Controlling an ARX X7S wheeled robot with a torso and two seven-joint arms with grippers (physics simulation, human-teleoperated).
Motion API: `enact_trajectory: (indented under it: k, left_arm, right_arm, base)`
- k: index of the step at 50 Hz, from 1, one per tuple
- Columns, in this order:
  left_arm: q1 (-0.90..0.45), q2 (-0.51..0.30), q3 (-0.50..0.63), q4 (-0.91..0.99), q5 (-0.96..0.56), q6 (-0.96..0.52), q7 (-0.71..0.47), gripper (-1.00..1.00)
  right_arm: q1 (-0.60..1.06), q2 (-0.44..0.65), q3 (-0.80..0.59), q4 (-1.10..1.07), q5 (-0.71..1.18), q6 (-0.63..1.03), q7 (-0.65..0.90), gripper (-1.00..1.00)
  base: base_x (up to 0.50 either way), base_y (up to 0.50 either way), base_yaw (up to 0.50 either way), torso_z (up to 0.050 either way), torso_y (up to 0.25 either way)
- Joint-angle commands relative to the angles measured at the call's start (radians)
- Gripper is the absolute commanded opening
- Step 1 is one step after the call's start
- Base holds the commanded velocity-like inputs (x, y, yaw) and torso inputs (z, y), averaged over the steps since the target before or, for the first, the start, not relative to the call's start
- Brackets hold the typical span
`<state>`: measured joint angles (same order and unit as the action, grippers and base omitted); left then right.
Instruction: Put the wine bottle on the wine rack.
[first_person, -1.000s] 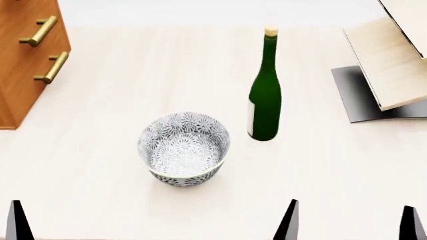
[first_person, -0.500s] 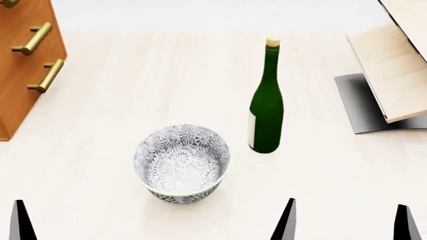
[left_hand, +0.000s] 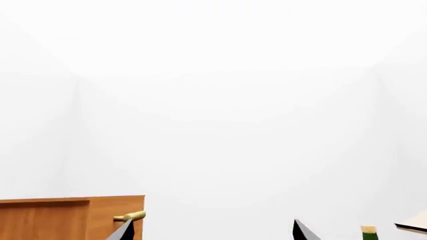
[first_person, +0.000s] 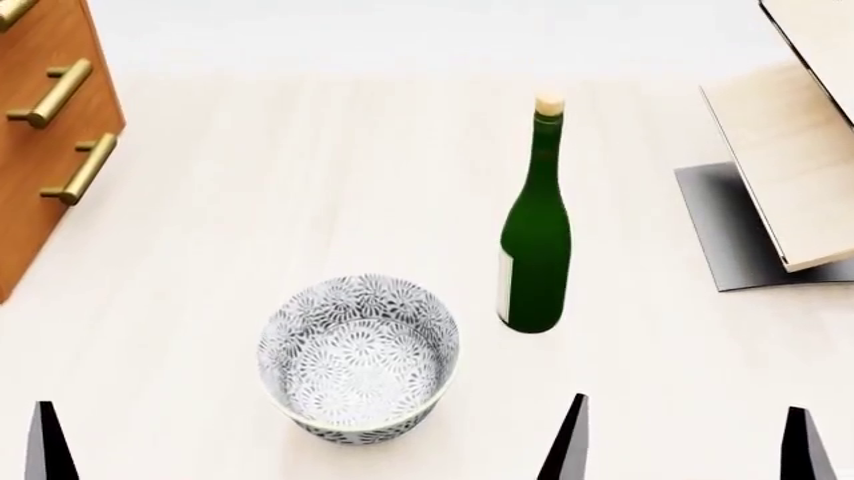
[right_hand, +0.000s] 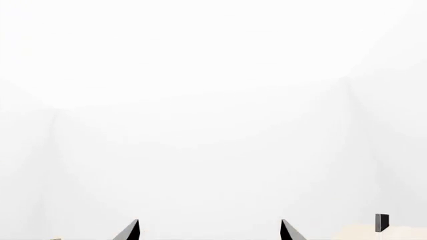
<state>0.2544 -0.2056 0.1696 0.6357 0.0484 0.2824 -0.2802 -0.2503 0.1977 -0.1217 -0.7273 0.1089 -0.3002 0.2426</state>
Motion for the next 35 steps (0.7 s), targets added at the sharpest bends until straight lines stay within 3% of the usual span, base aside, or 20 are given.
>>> enact_trajectory:
  k: [1, 35]
  left_arm:
    - [0.001, -0.008, 0.006, 0.005, -0.002, -0.002, -0.008, 1.00]
    - [-0.005, -0.026, 0.020, -0.008, -0.009, -0.004, -0.032, 1.00]
  right_arm:
    - [0.001, 0.008, -0.005, -0.001, 0.002, 0.006, 0.010, 1.00]
    - [0.010, 0.027, -0.027, 0.022, 0.007, 0.013, 0.033, 1.00]
  base:
    - [0.11, 0.00, 0.00, 0.000, 0.000]
    - [0.21, 0.00, 0.00, 0.000, 0.000]
